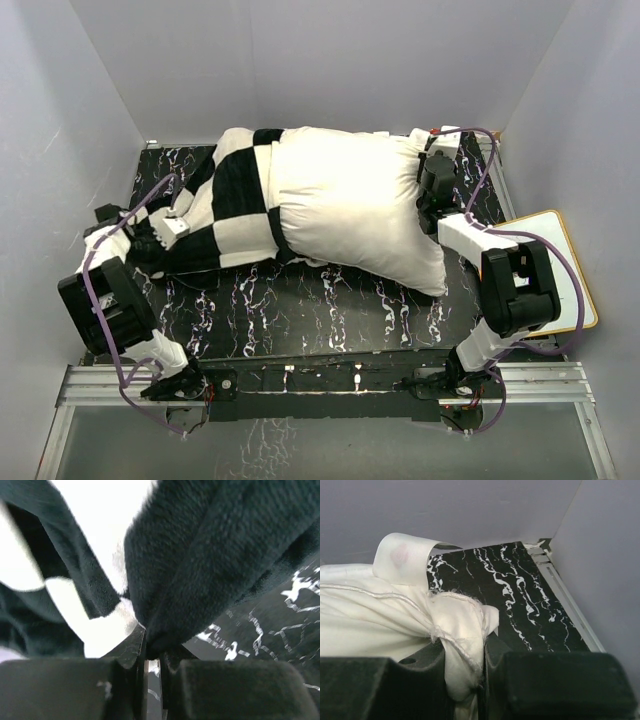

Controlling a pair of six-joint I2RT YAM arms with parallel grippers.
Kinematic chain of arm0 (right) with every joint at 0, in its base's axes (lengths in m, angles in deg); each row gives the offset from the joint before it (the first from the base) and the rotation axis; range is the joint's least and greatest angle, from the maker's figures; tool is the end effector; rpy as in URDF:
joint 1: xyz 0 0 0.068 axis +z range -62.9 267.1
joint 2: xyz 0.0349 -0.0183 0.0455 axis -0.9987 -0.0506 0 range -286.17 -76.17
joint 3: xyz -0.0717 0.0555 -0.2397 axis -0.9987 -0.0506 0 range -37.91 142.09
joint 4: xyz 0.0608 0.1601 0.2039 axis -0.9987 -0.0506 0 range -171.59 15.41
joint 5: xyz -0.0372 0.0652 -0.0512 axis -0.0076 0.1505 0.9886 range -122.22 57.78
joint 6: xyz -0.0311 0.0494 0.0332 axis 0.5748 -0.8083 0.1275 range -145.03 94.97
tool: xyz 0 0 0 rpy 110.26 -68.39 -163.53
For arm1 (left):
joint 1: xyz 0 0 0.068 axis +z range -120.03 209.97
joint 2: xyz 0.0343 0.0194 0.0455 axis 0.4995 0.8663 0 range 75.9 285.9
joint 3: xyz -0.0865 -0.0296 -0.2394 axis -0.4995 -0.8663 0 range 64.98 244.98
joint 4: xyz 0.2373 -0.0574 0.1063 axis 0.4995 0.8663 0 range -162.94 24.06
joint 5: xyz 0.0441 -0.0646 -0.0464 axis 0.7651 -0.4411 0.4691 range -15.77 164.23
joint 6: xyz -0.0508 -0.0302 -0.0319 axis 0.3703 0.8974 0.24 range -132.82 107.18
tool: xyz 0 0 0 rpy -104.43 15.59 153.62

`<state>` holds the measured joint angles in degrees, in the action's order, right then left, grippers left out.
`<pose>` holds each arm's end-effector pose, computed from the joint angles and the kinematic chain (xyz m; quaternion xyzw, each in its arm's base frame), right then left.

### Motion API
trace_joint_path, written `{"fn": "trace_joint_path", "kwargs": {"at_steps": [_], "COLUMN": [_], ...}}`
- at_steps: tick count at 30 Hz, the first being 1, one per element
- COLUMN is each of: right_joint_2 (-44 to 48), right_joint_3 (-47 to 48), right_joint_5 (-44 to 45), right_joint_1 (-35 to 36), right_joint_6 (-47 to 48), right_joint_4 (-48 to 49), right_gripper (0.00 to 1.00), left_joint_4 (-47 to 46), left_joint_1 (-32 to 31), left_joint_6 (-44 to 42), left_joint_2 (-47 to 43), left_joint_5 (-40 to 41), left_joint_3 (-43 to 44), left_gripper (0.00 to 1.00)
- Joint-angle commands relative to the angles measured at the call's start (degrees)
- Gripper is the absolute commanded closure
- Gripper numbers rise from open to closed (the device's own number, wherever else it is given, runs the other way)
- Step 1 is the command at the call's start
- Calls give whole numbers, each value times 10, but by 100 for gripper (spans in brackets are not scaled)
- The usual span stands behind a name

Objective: Remove the pillowcase from the pillow
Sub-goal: Remove the pillow from the pillowcase.

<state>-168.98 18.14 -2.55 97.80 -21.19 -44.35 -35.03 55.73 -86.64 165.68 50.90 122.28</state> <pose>0.3864 0.0461 0.2448 0.0777 0.7371 -0.1522 0.6539 0.2827 0.1129 0.1605 0.4244 0.8674 -0.0013 0.2598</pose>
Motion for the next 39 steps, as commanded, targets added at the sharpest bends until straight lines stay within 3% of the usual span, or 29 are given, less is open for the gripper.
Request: {"fn": "trace_joint_path", "kwargs": {"at_steps": [1, 8, 14, 20, 22, 25, 31, 35, 39], "right_joint_2": [7, -2, -6, 15, 23, 42, 101, 116, 118], "right_joint_3": [50, 65, 100, 64, 49, 18, -52, -76, -75], "right_joint_5": [26, 33, 32, 35, 41, 35, -21, -6, 8], "right_joint_1": [-43, -65, -90, -75, -81, -103, -203, -214, -220], "right_joint_6": [-38, -50, -54, -11, -35, -78, -272, -275, -308], "right_joint_4": [40, 37, 18, 61, 54, 46, -19, -15, -25], "right_gripper": [92, 92, 92, 92, 92, 92, 92, 92, 92], "left_joint_4": [19, -48, -162, -254, -273, -255, -243, -253, -203], "left_joint_1": [92, 167, 226, 249, 250, 250, 250, 250, 250], "left_joint_6": [-86, -106, -89, -48, -17, 38, 83, 133, 222], "left_joint_2": [-31, -31, 9, 25, 32, 47, 40, 23, 28], "left_joint_5": [69, 88, 115, 122, 125, 124, 102, 77, 39], "left_joint_3": [32, 51, 76, 102, 119, 163, 176, 192, 262], "left_gripper": [100, 100, 100, 100, 100, 100, 100, 100, 100]}}
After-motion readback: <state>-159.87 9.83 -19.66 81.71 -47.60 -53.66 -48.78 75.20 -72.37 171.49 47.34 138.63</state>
